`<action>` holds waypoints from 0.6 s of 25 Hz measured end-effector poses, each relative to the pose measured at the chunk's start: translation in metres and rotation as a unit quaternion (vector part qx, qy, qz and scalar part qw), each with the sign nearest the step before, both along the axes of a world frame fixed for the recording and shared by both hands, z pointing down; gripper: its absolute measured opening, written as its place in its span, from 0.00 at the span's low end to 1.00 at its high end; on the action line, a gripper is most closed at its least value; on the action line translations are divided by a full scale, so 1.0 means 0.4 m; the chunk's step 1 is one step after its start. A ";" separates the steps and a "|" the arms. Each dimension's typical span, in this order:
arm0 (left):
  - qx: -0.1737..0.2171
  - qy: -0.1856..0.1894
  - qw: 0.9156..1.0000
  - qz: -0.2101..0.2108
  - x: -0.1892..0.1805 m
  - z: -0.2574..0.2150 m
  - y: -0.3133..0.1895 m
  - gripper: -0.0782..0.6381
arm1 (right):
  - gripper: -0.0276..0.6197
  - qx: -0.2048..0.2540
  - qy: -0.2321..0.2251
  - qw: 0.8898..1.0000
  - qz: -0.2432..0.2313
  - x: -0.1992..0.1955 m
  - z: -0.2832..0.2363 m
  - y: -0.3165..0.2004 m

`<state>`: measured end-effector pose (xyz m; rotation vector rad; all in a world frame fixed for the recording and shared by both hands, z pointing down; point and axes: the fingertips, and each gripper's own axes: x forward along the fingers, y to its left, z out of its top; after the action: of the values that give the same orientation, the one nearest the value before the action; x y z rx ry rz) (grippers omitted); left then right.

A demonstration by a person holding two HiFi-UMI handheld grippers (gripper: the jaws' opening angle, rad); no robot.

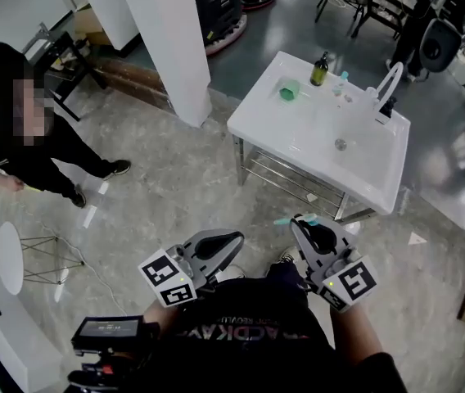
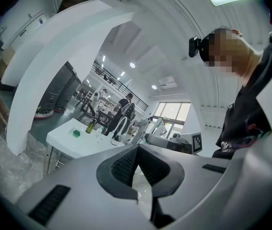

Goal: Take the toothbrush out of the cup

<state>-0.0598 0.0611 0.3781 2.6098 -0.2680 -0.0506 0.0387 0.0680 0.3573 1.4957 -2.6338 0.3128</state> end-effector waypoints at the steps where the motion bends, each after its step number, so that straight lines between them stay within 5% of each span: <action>1: 0.000 0.000 1.000 0.000 0.004 -0.001 -0.001 0.12 | 0.11 -0.004 -0.004 1.000 0.002 0.001 0.002 0.009; 9: 0.007 0.003 1.000 0.004 0.041 -0.007 0.028 0.12 | 0.11 -0.005 -0.059 0.998 0.011 -0.009 0.008 0.082; 15: 0.005 0.008 1.000 0.005 0.037 -0.011 0.061 0.12 | 0.11 -0.001 -0.057 0.998 0.014 -0.019 0.006 0.121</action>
<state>-0.0448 0.0857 0.3737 2.6200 -0.2499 -0.0694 0.0310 0.1162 0.3597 1.5616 -2.6992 0.4149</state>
